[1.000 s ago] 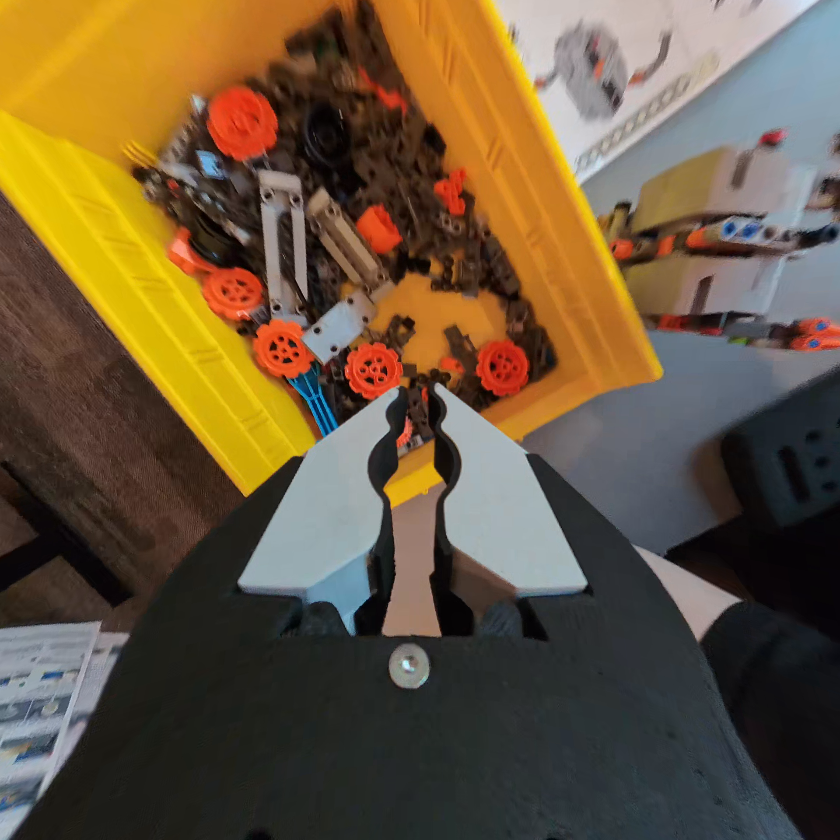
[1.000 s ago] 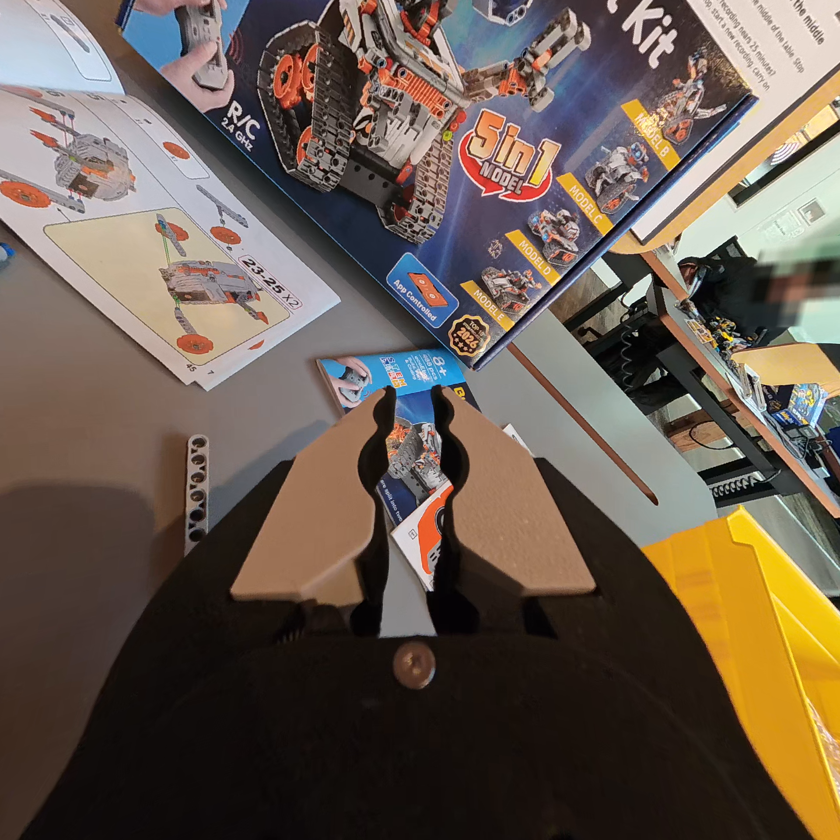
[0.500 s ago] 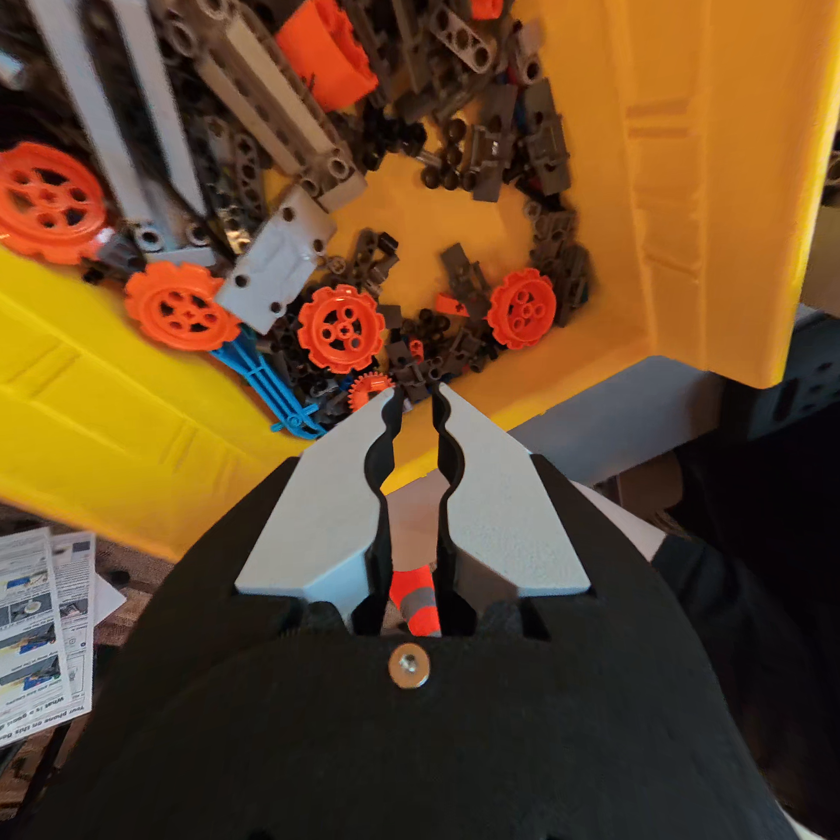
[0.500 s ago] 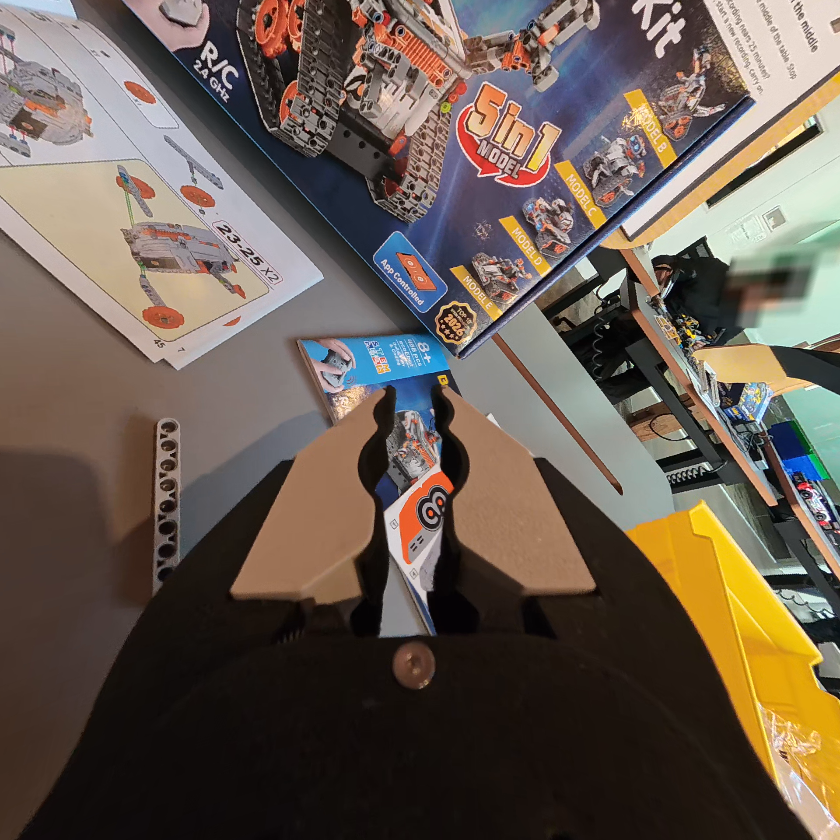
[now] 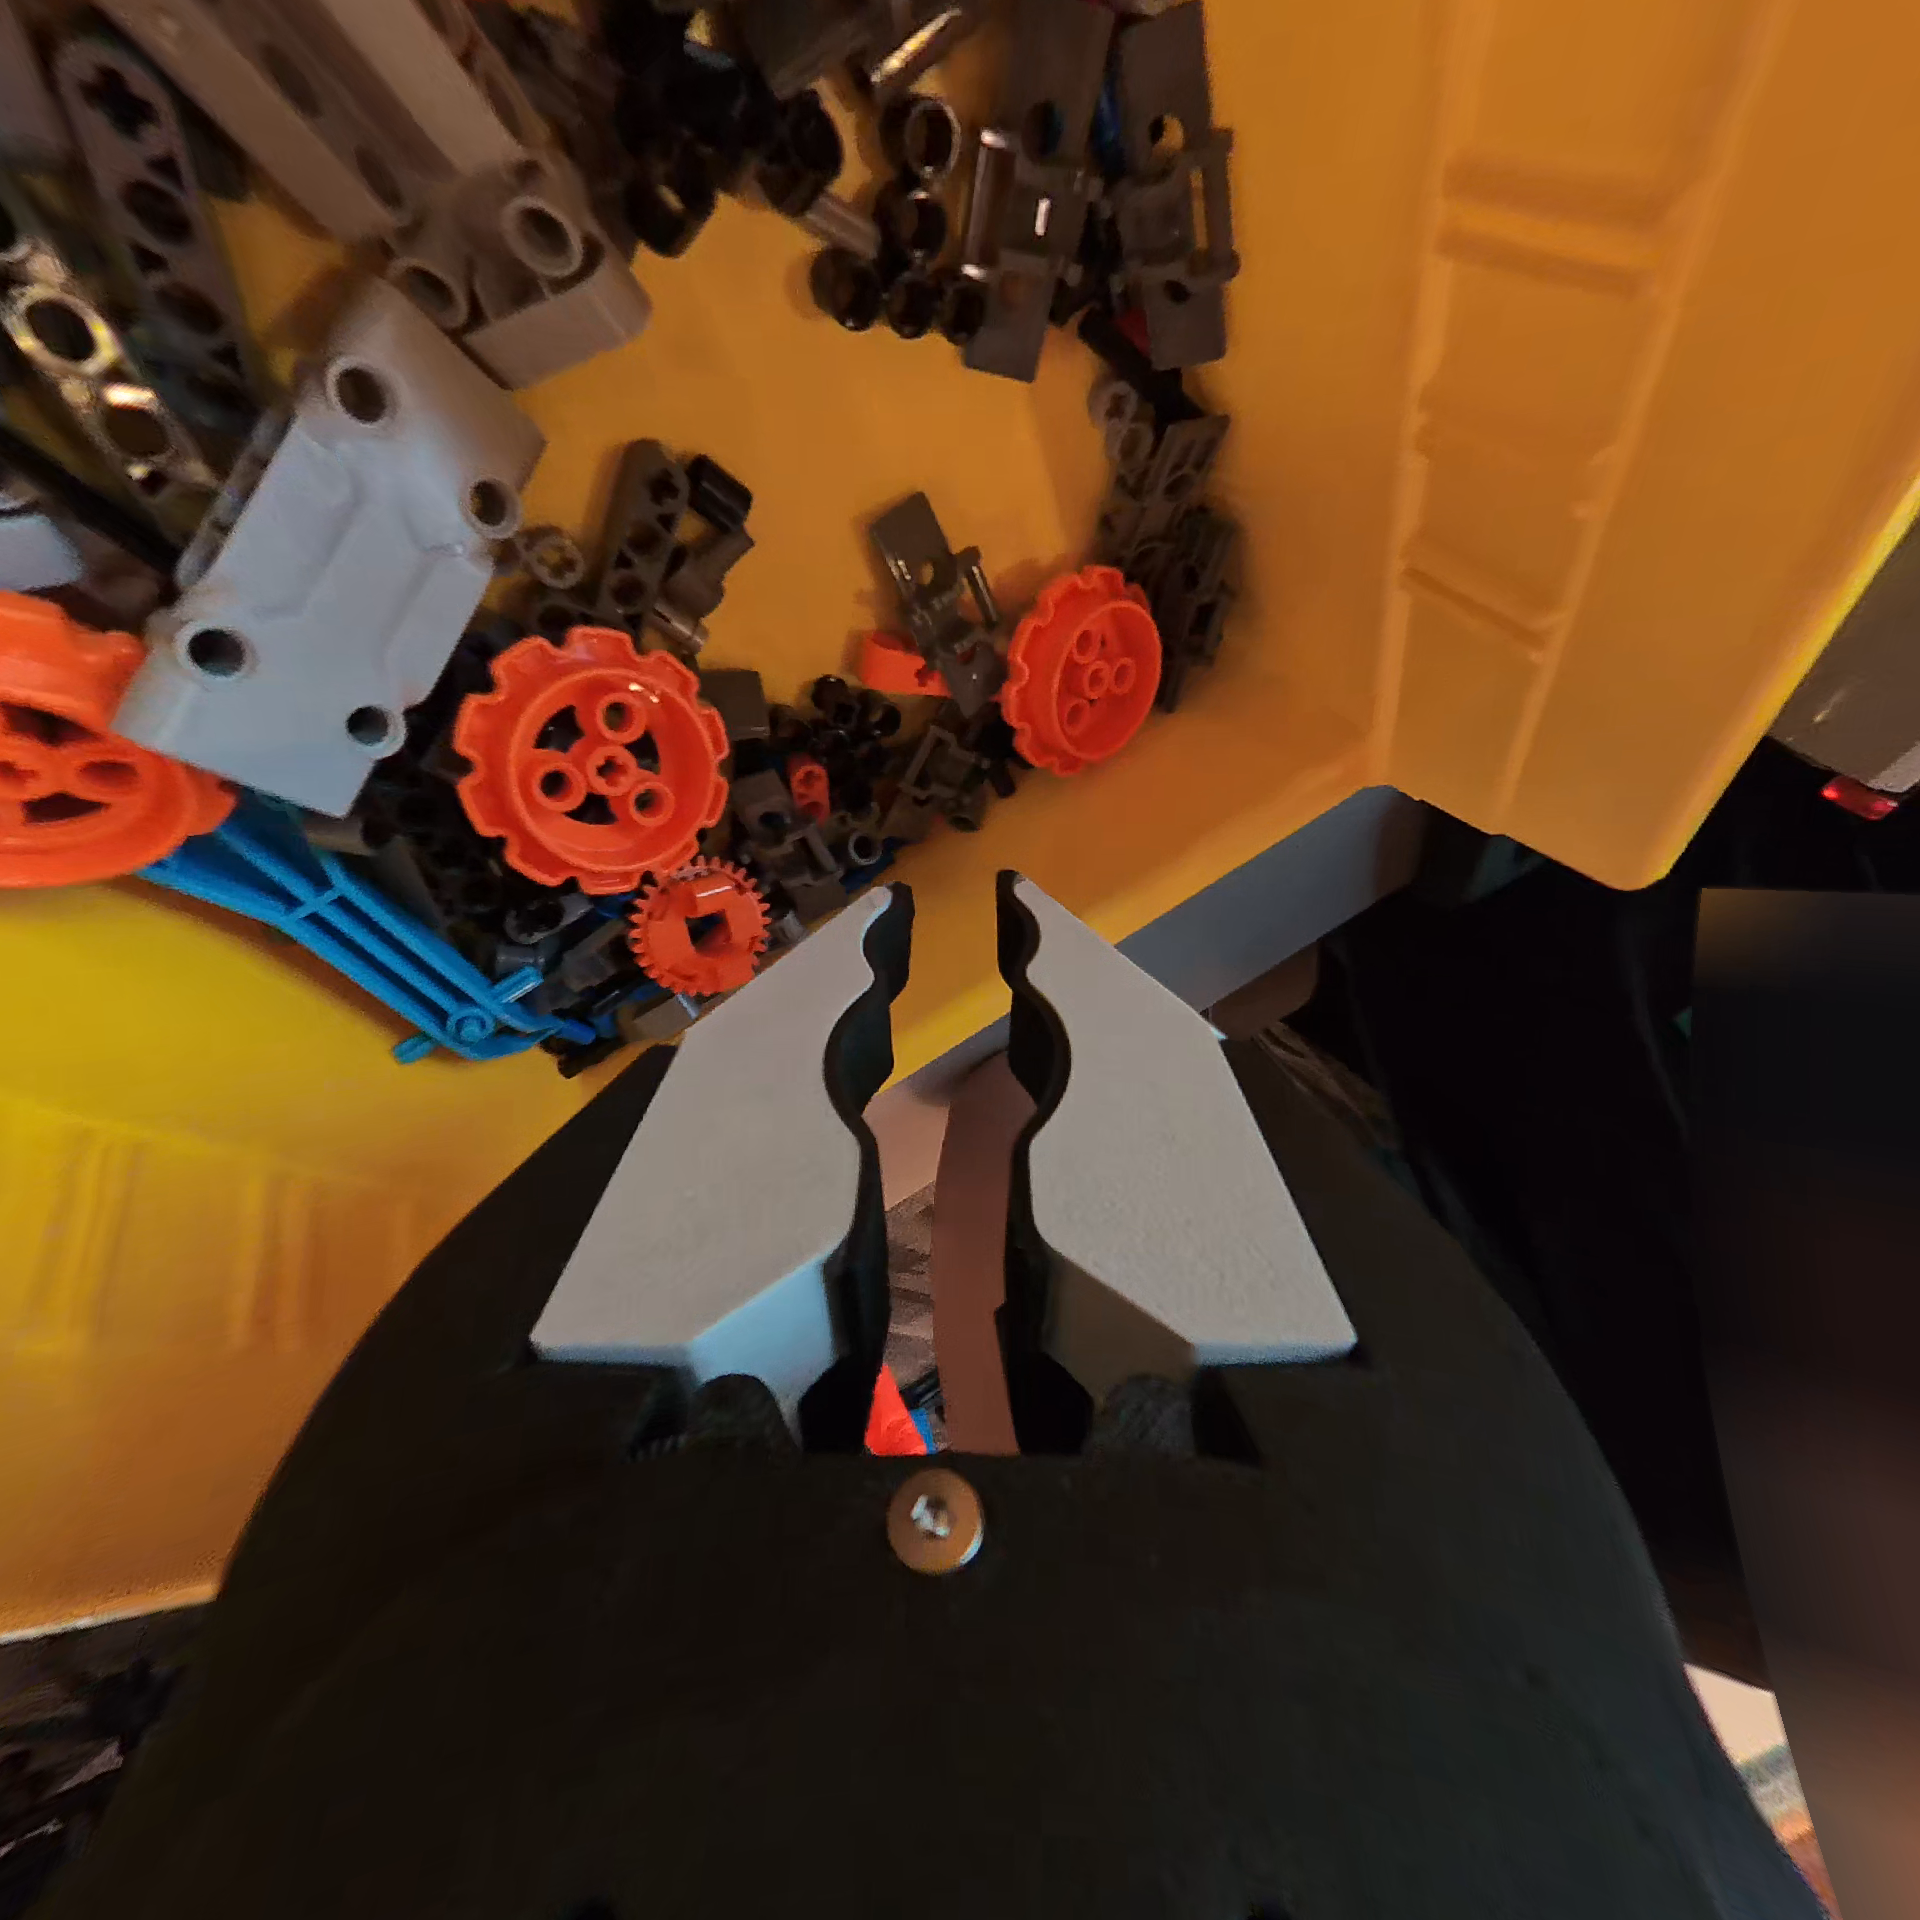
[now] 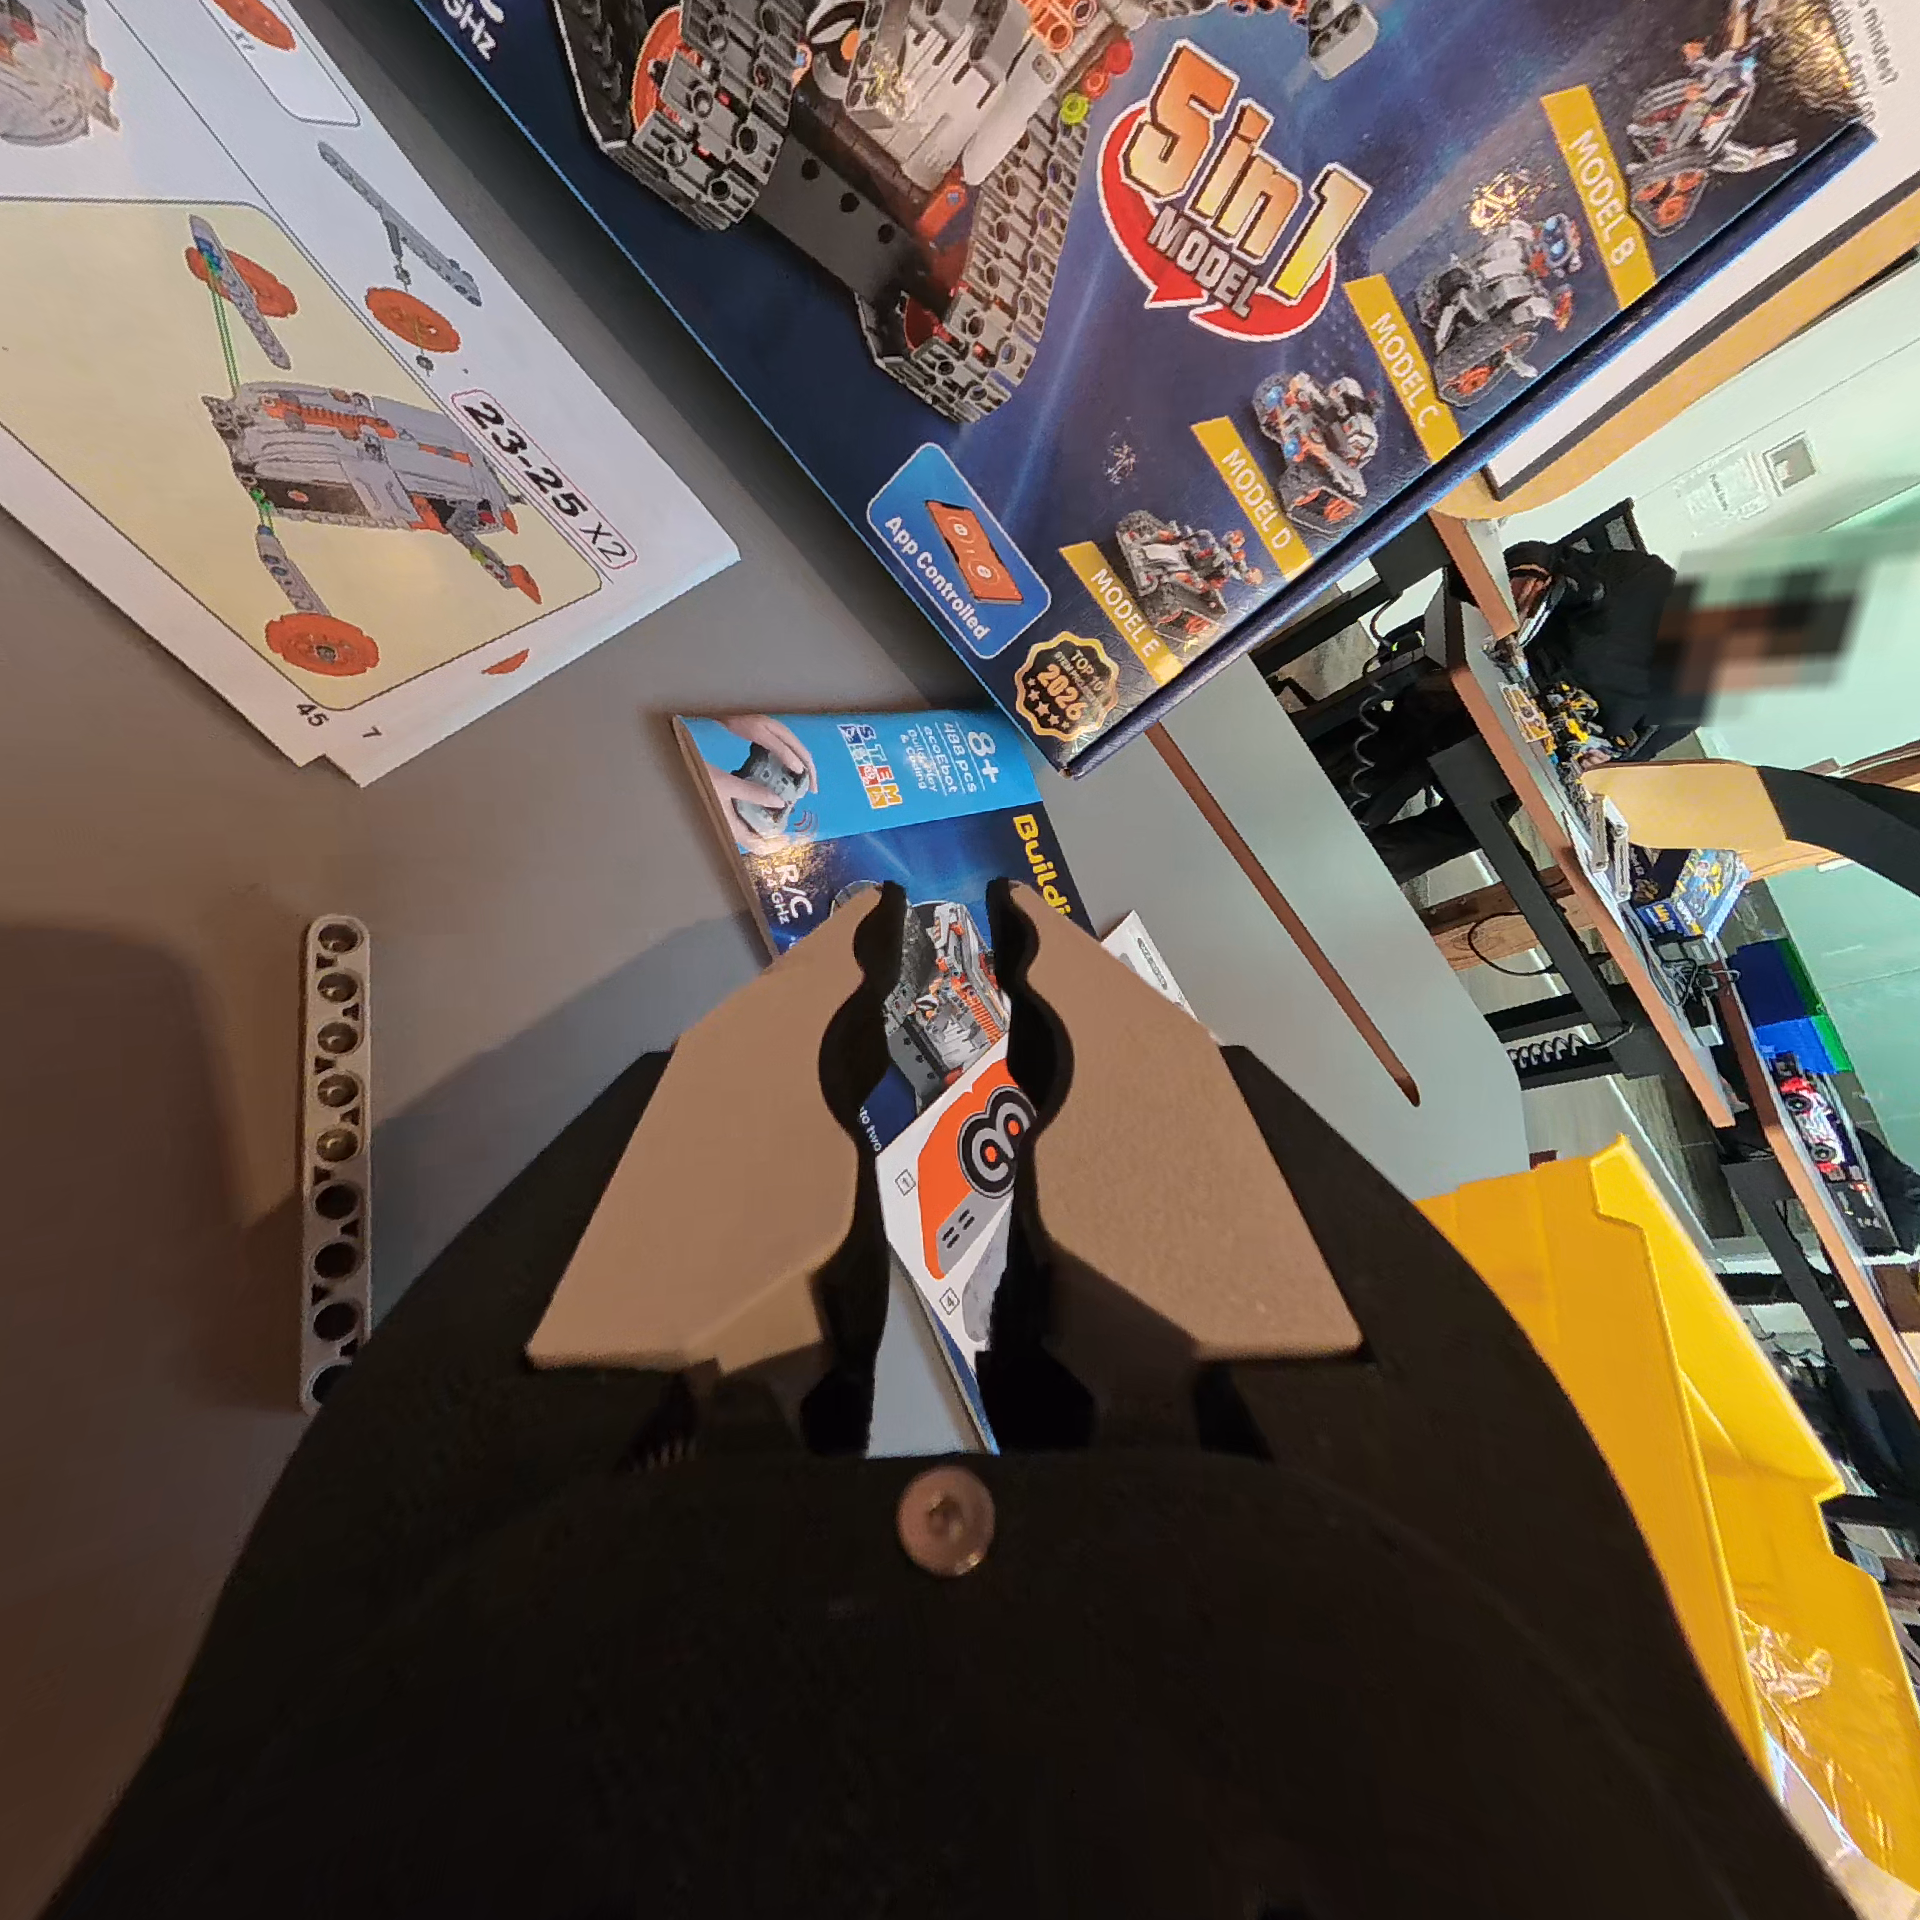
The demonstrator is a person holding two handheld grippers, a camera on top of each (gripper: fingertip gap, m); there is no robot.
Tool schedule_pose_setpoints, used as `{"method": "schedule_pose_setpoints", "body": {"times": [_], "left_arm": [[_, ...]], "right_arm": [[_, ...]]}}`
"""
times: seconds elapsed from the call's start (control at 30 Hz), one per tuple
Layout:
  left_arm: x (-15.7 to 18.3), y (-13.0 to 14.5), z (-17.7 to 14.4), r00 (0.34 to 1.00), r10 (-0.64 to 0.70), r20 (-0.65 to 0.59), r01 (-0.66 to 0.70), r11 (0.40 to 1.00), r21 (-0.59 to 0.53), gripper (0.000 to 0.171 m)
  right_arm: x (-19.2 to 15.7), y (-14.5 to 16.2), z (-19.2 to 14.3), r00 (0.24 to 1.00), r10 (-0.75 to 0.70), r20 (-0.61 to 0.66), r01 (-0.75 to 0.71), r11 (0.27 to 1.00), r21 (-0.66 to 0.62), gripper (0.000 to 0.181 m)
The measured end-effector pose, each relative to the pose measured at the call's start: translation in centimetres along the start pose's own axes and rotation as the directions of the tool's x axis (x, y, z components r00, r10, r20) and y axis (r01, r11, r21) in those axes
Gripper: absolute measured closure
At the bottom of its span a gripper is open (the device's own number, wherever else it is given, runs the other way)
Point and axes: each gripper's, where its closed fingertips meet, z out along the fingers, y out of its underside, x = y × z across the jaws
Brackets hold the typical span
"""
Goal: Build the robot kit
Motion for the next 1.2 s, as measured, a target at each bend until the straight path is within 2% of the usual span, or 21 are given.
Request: {"method": "schedule_pose_setpoints", "body": {"times": [0.17,0.37,0.47,0.7,0.93,1.07,1.2], "left_arm": [[1.7,0.1,0.8,0.997,0.046,-0.062,-0.049,0.997,-0.059,0.155],[2.6,-0.7,1.2,0.994,0.084,-0.067,-0.089,0.993,-0.073,0.155],[2.1,-1.0,1.1,0.997,0.058,-0.048,-0.061,0.996,-0.069,0.155],[0.0,-2.2,-0.4,0.998,-0.059,0.004,0.058,0.998,0.035,0.158],[-2.3,-3.1,-2.7,0.987,-0.155,0.048,0.144,0.972,0.183,0.16],[-3.1,-4.2,-4.5,0.981,-0.182,0.061,0.156,0.943,0.294,0.159],[-2.1,-5.8,-5.4,0.993,-0.108,0.045,0.085,0.93,0.357,0.155]], "right_arm": [[0.0,0.1,0.1,1.0,-0.006,0.0,0.006,1.0,-0.003,0.166],[0.1,0.2,0.0,1.0,-0.011,-0.002,0.011,1.0,-0.007,0.166],[0.1,0.2,0.1,1.0,-0.006,0.002,0.006,1.0,-0.007,0.167],[-0.1,0.2,0.1,1.0,-0.016,0.004,0.016,1.0,-0.01,0.166],[-0.2,0.3,0.2,1.0,-0.016,0.007,0.016,1.0,-0.013,0.166],[-0.1,0.2,0.1,1.0,-0.02,0.006,0.02,1.0,-0.009,0.167],[-0.1,0.2,0.1,1.0,-0.017,0.007,0.017,1.0,-0.009,0.167]]}}
